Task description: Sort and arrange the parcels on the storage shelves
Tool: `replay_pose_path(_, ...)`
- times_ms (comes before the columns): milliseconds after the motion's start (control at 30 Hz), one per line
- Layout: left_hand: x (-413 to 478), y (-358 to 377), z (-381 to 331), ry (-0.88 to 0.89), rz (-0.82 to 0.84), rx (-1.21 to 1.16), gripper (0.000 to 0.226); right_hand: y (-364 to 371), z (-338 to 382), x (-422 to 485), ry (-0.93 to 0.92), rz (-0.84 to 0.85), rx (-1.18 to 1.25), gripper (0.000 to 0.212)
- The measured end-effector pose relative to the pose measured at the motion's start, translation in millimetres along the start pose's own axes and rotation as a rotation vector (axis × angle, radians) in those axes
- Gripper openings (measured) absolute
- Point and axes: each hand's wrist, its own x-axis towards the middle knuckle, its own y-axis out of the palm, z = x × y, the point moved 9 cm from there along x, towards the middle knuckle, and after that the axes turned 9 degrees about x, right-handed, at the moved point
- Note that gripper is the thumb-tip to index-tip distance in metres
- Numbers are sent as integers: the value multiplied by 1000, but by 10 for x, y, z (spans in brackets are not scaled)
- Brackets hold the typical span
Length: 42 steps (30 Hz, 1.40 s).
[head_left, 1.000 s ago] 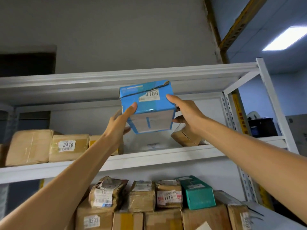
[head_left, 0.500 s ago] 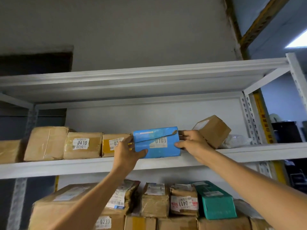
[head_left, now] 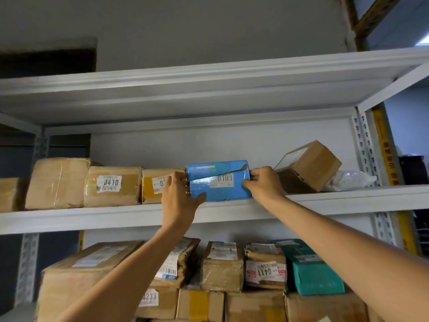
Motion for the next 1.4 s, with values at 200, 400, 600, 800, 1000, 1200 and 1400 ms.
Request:
replay_pose_path(200,3,-120,-202,46,-25,224,64,-252,172,-41,-47,26,-111,25)
replay_pose_path(400,33,135,-847,256,99,183,48,-937,187,-7,-123,-36,-411,25)
replay_pose_path(600,-144,835,-1519,275,268,-2,29,-1760,33,68,-143,-170,-632,16)
replay_pose_path(800,-129,1554,-1705,138,484,253,55,-2056,-241,466,-165,-164,-647,27)
replay_pose_path(1000,1,2030,-1628,-170,607,47,70,-1961,-541,901,-143,-13,-568,45)
replay_pose_path(1200,-11,2274,-1554,-357,646,-243,69,-1687,-727,1059,-84,157,-413,41)
replay_pose_path(1400,31,2201,-1437,-401,484,-453,44,-1674,-679,995,-15,232,-251,36)
